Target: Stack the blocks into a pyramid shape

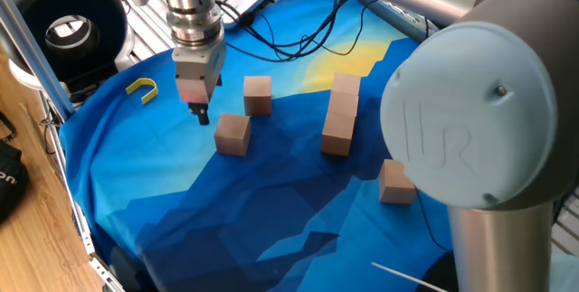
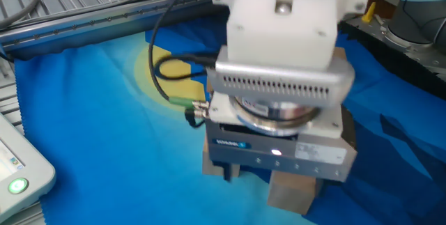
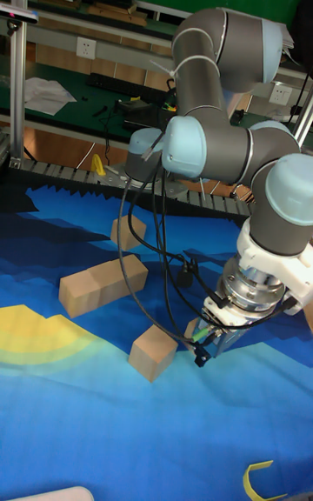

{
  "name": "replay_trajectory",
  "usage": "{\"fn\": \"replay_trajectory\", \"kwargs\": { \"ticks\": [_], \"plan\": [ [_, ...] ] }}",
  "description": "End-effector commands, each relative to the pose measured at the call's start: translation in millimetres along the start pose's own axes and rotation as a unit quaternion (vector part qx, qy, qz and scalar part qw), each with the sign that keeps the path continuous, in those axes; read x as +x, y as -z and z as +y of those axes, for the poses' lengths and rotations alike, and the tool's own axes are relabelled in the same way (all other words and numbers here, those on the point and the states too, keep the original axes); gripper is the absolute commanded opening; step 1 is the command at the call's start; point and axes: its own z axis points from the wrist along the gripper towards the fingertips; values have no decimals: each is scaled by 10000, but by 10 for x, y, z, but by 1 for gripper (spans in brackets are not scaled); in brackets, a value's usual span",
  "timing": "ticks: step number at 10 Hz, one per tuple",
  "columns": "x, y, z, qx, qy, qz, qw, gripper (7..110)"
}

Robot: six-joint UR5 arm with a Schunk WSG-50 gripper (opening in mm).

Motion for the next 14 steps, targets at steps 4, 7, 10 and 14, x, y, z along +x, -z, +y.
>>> {"fn": "replay_trajectory", "kwargs": {
  "ticks": [4,7,10,14],
  "plan": [
    [461,-295,224,-281,-116,353,9989,110],
    [495,-271,276,-402,-240,329,9984,88],
    [297,-391,306,-419,-370,158,9983,88],
    [343,-440,219,-269,-389,271,9985,88]
  ]
}}
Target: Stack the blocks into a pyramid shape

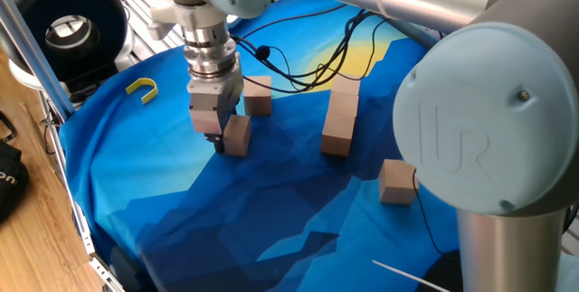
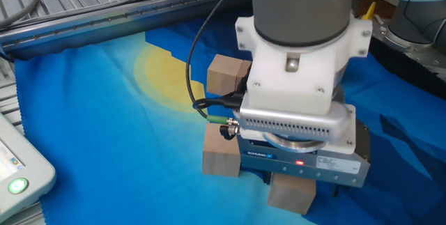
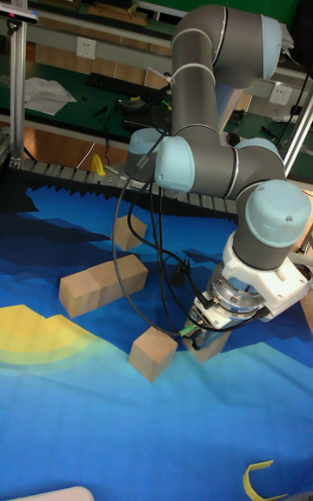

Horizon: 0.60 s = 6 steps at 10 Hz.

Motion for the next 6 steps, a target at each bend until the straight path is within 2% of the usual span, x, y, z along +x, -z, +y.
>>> {"fn": "replay_trajectory", "kwargs": {
  "ticks": [1,6],
  "plan": [
    [20,-3,-26,8,-15,21,10000,88],
    [128,67,-8,-75,-26,92,9999,88]
  ]
}}
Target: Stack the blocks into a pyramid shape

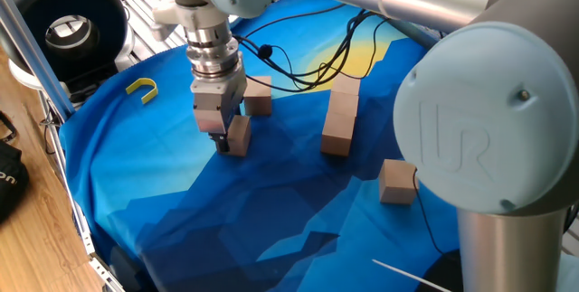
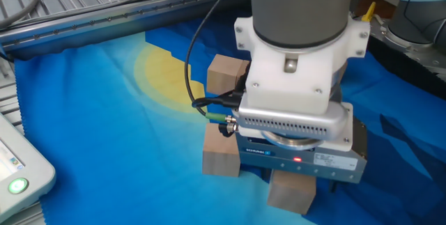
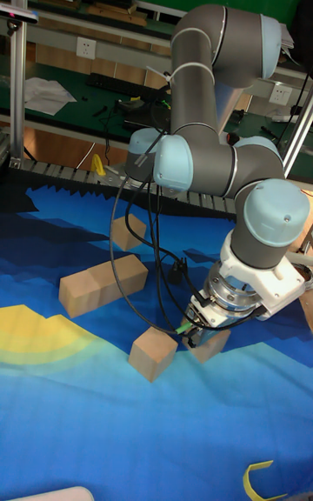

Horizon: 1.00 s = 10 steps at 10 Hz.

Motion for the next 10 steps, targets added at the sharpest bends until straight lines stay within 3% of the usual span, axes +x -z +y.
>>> {"fn": "replay_trajectory", "kwargs": {
  "ticks": [1,8,9,10],
  "plan": [
    [25,28,18,-74,-60,4,10000,66],
    [-7,-10,48,-104,-202,19,9997,66],
    [16,-11,3,-17,-257,65,9996,44],
    [2,-10,-10,6,-341,33,9994,44]
  ]
}}
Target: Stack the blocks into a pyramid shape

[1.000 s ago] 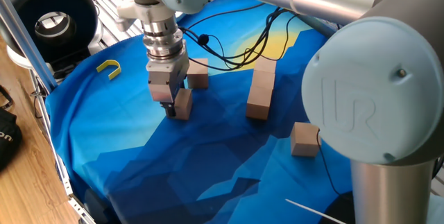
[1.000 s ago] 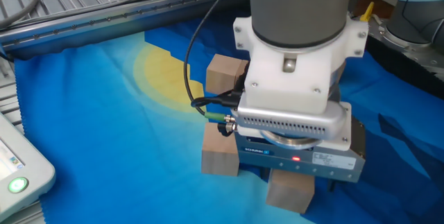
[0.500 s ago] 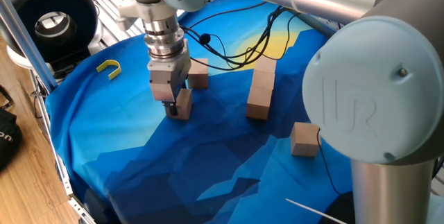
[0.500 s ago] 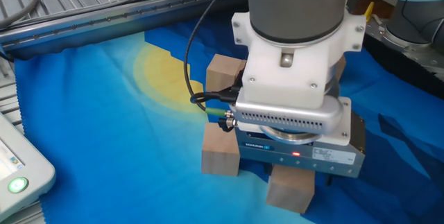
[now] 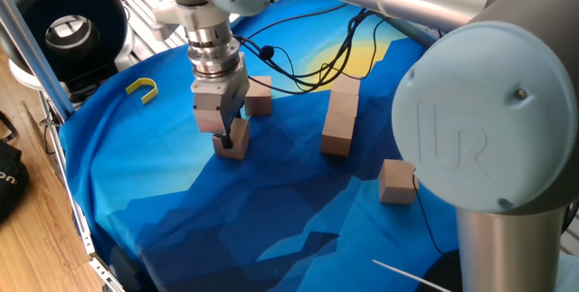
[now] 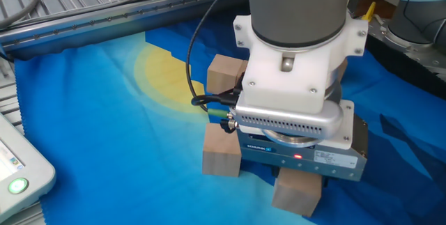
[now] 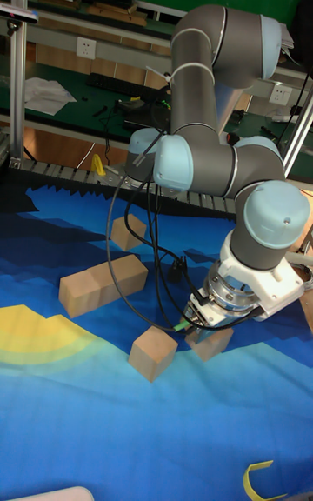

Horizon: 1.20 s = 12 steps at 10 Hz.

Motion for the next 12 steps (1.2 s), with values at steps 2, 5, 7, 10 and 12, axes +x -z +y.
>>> {"fn": "replay_trajectory", "kwargs": {
  "ticks": [2,5,7,10,12],
  "plan": [
    [-35,36,-20,34,-201,-105,9997,44],
    [-90,158,31,-191,-17,-431,9989,7],
    [-20,278,76,-359,35,-531,9979,7],
    [185,564,-19,-321,3,-521,9981,7],
    [198,668,-113,82,-282,-544,9981,7]
  ]
}}
